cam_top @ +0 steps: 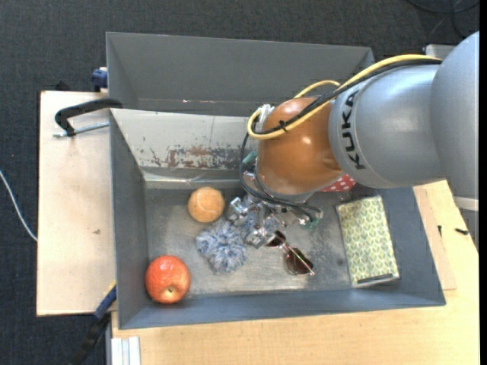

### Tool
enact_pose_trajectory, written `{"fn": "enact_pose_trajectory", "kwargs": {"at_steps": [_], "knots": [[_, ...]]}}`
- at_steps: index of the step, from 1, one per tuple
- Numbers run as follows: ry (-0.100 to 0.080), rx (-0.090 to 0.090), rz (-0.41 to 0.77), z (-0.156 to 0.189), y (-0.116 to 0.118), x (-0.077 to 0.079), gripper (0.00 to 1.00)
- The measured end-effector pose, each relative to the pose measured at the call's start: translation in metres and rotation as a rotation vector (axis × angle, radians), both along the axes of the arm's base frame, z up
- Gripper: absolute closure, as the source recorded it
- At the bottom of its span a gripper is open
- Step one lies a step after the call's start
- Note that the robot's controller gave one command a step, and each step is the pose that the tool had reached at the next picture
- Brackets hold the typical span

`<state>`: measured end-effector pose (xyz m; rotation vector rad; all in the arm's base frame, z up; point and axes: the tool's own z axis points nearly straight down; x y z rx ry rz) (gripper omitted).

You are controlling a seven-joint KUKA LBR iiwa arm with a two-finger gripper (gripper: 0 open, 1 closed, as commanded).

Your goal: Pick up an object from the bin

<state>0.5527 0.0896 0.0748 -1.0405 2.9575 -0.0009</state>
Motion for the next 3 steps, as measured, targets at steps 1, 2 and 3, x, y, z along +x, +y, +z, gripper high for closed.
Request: {"fn": "enact_pose_trajectory", "kwargs": {"at_steps": [1, 2, 3], "knots": [[0.000, 0.000, 0.000, 0.000, 0.000, 0.000, 1.00], [0.003, 0.000, 0.000, 0.004, 0.000, -0.001, 1.00], [0.007, 0.001, 0.000, 0.019, 0.000, -0.002, 1.00]]}}
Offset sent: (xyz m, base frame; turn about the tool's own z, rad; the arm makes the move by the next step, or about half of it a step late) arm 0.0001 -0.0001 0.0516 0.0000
